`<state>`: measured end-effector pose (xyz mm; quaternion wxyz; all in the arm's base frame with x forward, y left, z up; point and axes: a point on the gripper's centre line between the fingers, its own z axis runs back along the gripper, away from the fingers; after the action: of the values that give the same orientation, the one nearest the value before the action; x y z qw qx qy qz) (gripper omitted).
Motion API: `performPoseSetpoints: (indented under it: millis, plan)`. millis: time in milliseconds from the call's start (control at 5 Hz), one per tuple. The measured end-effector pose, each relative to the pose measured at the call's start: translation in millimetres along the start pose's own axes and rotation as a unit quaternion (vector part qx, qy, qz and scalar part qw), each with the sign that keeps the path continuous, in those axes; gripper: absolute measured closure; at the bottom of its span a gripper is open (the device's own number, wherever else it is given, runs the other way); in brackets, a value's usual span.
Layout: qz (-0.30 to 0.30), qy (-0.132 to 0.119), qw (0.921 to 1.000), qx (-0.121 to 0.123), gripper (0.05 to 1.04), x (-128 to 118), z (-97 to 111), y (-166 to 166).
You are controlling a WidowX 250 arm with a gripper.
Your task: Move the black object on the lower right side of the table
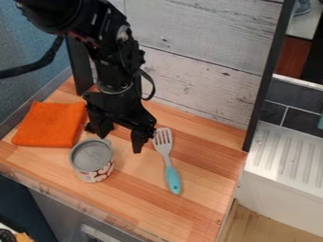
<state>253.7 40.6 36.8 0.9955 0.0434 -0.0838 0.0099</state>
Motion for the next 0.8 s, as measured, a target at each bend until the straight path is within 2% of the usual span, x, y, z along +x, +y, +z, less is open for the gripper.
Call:
performPoseSetpoints:
  millis: [200,600,800]
  plan:
    - [-0.003,0.013,0.9999,-0.002,0.085,-3.1,-6.2,-0.9]
    - [-0.006,0.011,0.9998,0.017,0.085,13.7,-22.4,36.6]
    - [-0.064,0.013,0.9973,0.032,0.085,20.8,-29.3,55.5]
